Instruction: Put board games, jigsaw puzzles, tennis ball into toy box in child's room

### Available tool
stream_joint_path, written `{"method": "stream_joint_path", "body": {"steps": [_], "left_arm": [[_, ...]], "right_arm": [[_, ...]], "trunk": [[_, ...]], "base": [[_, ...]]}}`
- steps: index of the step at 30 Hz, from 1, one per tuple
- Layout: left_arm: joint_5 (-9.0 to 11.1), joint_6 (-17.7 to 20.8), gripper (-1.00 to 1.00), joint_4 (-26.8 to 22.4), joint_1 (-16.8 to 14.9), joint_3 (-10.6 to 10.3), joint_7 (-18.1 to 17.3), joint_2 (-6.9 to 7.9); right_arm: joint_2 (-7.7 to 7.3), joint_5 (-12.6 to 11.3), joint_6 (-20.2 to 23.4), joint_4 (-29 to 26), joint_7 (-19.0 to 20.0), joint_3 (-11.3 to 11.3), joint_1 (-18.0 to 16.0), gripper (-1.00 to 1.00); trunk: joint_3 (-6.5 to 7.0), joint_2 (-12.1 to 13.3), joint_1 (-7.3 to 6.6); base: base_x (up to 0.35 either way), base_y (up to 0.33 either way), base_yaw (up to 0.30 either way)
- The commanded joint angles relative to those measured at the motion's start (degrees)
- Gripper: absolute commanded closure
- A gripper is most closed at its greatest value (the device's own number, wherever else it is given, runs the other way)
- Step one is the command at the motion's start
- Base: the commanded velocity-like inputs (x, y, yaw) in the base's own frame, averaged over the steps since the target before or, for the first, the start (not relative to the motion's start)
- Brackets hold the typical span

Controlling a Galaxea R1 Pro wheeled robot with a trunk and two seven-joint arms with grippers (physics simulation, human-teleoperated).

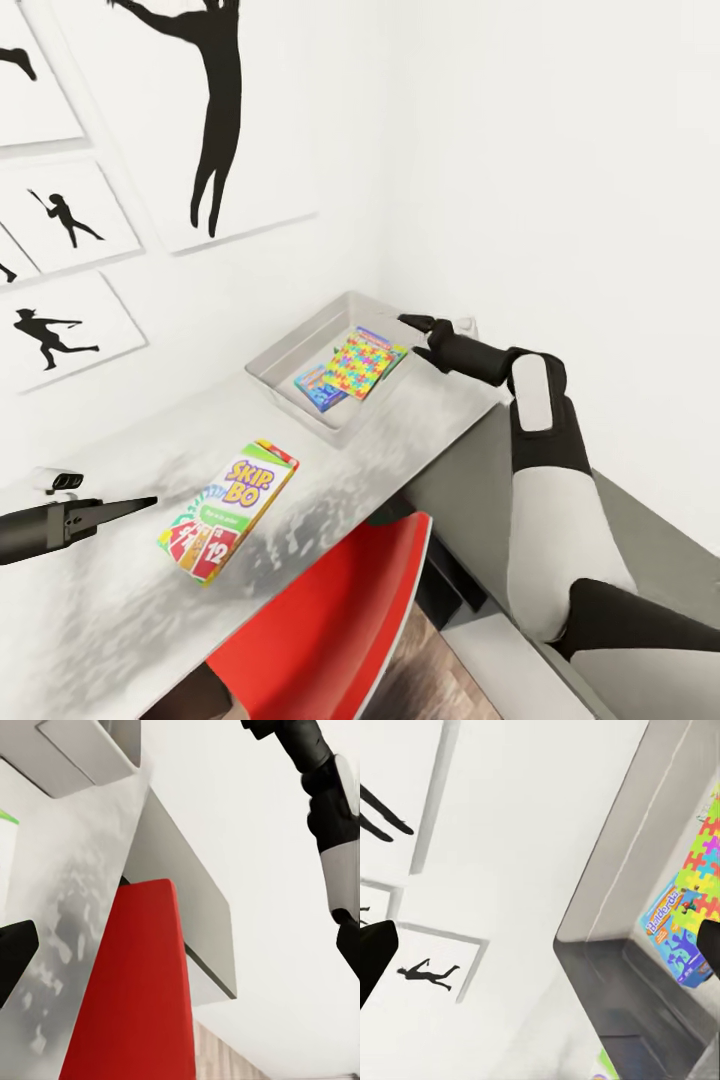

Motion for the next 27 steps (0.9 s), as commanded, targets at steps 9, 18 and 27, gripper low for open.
{"method": "stream_joint_path", "body": {"steps": [9, 18, 27], "left_arm": [[0.00, 0.61, -1.00, -0.01, -0.02, 0.03, -0.22, 0.03], [0.00, 0.61, -1.00, -0.01, 0.00, 0.00, -0.22, 0.03], [-0.06, 0.61, -1.00, -0.01, 0.02, 0.04, -0.22, 0.03]], "right_arm": [[-0.61, 0.51, 0.45, -8.97, 11.70, -2.22, 13.48, -1.00], [-4.85, 0.65, 0.45, -16.81, 25.51, -2.48, 25.97, -1.00], [-6.04, 0.76, 0.45, -19.57, 35.03, -3.48, 35.55, -1.00]], "trunk": [[0.69, -0.10, 0.03], [1.46, -0.10, 0.03], [2.22, -0.10, 0.03]], "base": [[-0.134, 0.038, -0.141], [-0.080, 0.028, -0.168], [-0.156, 0.066, -0.172]]}}
